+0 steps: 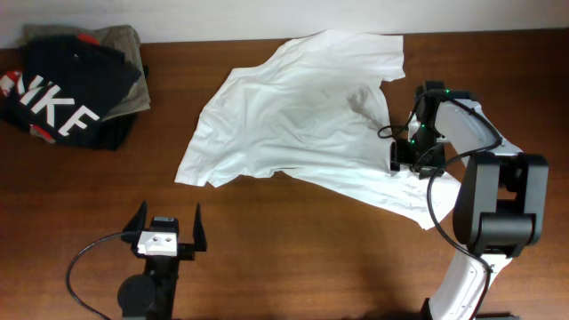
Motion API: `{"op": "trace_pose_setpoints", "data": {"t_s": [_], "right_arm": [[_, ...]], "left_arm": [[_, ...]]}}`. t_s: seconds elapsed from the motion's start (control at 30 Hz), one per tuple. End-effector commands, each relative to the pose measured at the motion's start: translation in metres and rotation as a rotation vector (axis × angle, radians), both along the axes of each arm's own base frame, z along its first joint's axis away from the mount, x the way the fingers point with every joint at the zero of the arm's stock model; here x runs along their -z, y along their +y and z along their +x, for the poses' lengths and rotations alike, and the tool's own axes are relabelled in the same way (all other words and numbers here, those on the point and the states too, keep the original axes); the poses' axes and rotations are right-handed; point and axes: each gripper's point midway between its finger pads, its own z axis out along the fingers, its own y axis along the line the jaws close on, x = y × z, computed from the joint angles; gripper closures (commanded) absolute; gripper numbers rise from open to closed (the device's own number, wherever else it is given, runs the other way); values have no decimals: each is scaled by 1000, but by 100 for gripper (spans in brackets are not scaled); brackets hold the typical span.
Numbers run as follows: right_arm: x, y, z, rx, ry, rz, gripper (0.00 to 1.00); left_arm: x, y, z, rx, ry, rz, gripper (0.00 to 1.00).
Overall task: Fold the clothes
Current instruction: 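Reach the left gripper to the T-shirt's left edge and grasp it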
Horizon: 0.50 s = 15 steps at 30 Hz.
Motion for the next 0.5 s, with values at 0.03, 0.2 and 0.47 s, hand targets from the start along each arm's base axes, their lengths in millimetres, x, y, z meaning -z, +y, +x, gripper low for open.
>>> {"op": "trace_pose_setpoints", "data": {"t_s": [0.03,0.2,0.47], "right_arm": [[6,1,-3,4,2,2,36],[11,-1,-3,-6,-5,-8,35],[10,-5,-3,1,-2,-32,83]], "left_arm": [[2,-1,0,9,2,11,1],[2,-1,0,9,2,11,1],[2,-1,0,9,2,11,1]]}}
